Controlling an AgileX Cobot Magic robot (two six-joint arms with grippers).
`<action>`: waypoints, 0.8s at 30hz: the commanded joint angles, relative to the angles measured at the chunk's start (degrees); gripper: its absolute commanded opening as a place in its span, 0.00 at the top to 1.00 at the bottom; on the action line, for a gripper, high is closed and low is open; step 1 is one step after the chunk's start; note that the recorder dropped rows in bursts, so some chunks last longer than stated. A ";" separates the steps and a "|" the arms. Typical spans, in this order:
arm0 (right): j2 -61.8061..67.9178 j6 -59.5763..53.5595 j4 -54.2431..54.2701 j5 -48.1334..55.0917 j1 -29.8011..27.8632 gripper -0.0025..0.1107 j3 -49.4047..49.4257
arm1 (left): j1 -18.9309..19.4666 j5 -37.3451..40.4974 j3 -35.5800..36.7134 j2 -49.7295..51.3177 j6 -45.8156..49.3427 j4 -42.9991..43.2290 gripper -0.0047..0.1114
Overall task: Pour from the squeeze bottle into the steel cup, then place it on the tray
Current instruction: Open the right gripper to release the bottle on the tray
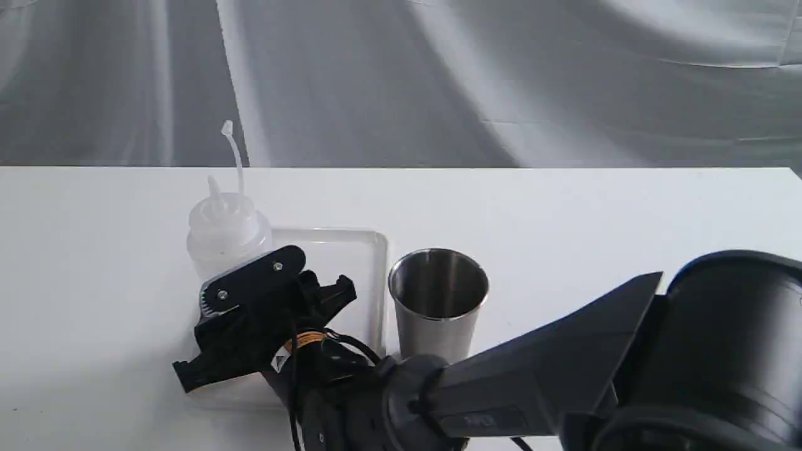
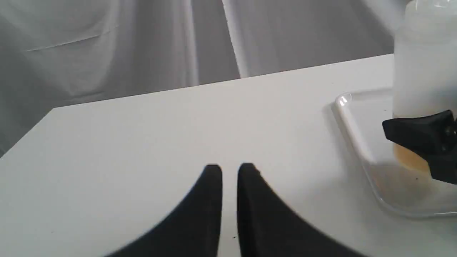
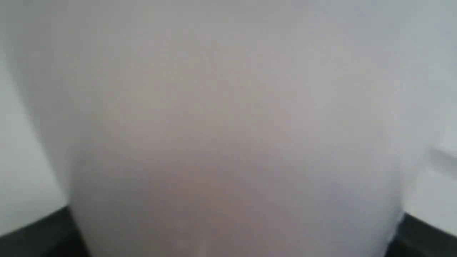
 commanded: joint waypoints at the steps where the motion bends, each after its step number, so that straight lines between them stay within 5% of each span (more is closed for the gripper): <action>1: 0.44 0.39 -0.21 -2.29 -0.14 0.83 -0.57 | 0.01 -0.40 0.25 -0.15 -0.12 0.03 0.89; 20: 1.29 0.39 3.65 -1.80 -0.14 0.83 -0.57 | 0.01 -0.40 0.25 -0.15 -0.12 0.03 0.89; 24: 1.43 0.39 3.65 -1.96 -0.14 0.74 -0.57 | 0.01 -0.40 0.25 -0.15 -0.12 0.03 0.89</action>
